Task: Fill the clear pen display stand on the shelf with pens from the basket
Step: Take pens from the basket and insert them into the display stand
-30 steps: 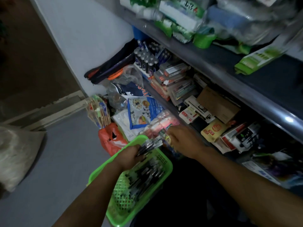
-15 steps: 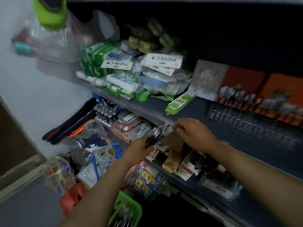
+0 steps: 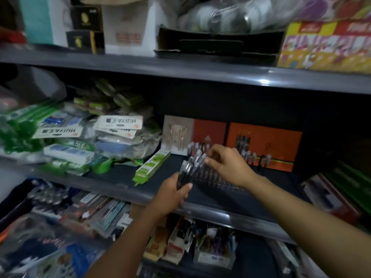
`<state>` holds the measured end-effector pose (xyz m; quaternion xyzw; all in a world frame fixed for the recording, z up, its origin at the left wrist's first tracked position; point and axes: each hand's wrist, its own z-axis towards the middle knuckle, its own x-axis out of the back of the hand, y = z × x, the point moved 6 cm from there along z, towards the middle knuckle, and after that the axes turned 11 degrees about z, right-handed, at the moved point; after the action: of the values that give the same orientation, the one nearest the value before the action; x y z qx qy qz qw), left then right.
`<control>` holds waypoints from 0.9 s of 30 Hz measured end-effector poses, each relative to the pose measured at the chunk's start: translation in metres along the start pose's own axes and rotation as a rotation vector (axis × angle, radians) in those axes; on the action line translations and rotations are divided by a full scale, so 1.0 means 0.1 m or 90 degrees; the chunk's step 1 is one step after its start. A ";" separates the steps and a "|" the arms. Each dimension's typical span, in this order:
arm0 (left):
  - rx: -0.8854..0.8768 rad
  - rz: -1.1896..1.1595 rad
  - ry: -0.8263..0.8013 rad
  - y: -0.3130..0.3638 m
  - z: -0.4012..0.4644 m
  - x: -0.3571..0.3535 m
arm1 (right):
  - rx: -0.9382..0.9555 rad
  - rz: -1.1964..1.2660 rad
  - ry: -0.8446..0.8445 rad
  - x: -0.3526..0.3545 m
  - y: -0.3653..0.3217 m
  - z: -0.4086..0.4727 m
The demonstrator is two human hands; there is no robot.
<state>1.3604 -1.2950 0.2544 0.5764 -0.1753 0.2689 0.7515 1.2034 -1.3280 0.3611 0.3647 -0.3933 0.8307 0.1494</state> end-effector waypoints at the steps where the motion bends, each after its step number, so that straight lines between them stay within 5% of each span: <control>1: -0.007 -0.017 -0.005 0.07 0.05 -0.04 | -0.017 0.016 0.016 0.07 0.05 0.02; 18: -0.037 -0.053 -0.066 0.32 0.72 -0.32 | -0.215 0.302 0.193 0.51 0.69 0.45; 27: 0.007 -0.018 0.001 0.02 0.88 -0.13 | -0.212 0.267 0.262 0.66 0.89 0.69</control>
<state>1.3525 -1.3820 0.2726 0.5830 -0.1651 0.2598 0.7519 1.1438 -1.4408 0.3901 0.0713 -0.5516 0.8238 0.1093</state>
